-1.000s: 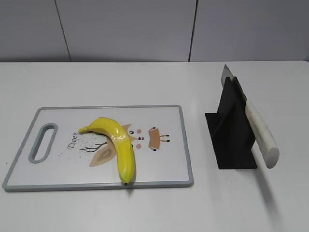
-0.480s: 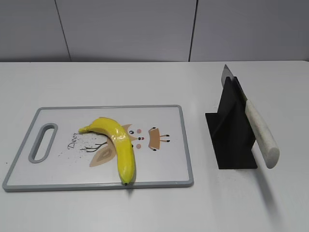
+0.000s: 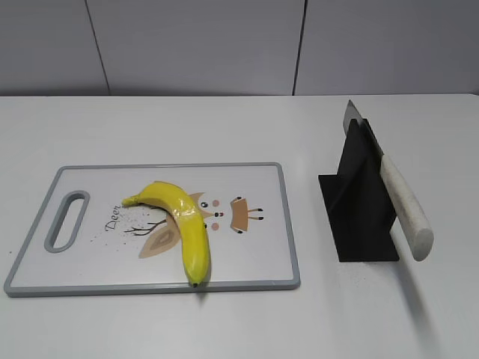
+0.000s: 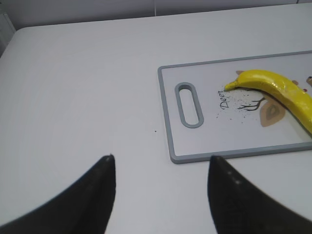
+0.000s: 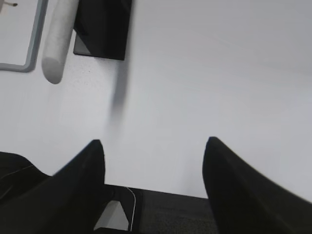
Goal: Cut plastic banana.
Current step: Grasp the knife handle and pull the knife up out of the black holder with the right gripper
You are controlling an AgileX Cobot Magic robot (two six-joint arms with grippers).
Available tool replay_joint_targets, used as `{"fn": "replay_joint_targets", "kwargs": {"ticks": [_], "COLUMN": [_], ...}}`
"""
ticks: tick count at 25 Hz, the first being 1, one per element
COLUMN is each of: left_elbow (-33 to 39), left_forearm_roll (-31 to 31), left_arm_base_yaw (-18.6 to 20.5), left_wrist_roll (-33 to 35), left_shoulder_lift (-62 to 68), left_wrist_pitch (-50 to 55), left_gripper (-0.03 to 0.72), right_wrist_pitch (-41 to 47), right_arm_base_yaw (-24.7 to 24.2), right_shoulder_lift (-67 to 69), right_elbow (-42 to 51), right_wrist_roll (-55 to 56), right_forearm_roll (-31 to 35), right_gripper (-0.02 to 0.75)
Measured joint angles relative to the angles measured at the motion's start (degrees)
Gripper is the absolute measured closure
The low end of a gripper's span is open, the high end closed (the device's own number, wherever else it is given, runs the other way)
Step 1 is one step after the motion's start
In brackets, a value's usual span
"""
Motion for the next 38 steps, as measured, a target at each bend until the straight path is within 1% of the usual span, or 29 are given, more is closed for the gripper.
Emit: {"fn": "replay_joint_targets", "kwargs": {"ticks": [3, 7, 11, 13, 14, 21, 27, 35, 38], "left_elbow": [0.00, 0.00, 0.00, 0.00, 0.00, 0.00, 0.00, 0.00, 0.00], "left_forearm_roll": [0.00, 0.00, 0.00, 0.00, 0.00, 0.00, 0.00, 0.00, 0.00], "left_arm_base_yaw": [0.00, 0.00, 0.00, 0.00, 0.00, 0.00, 0.00, 0.00, 0.00], "left_wrist_roll": [0.00, 0.00, 0.00, 0.00, 0.00, 0.00, 0.00, 0.00, 0.00], "left_shoulder_lift": [0.00, 0.00, 0.00, 0.00, 0.00, 0.00, 0.00, 0.00, 0.00], "left_wrist_pitch": [0.00, 0.00, 0.00, 0.00, 0.00, 0.00, 0.00, 0.00, 0.00], "left_gripper": [0.111, 0.120, 0.123, 0.126, 0.127, 0.132, 0.134, 0.136, 0.136], "right_wrist_pitch": [-1.25, -4.41, -5.89, -6.11, -6.49, -9.39, -10.04, -10.76, -11.01], "right_arm_base_yaw": [3.63, 11.14, 19.09, 22.11, 22.86, 23.65, 23.65, 23.65, 23.65], "right_shoulder_lift": [2.93, 6.71, 12.02, 15.24, 16.62, 27.48, 38.39, 47.66, 50.18], "right_elbow": [-0.04, -0.04, -0.70, -1.28, -1.50, -6.52, -11.37, -12.62, -12.64], "right_wrist_roll": [0.88, 4.91, 9.11, 10.66, 11.66, 16.62, 17.69, 22.53, 24.94], "right_forearm_roll": [0.21, -0.35, -1.34, -1.34, -1.29, -1.12, -2.36, -3.46, -3.53], "right_gripper": [0.232, 0.234, 0.258, 0.263, 0.265, 0.265, 0.265, 0.267, 0.297]}}
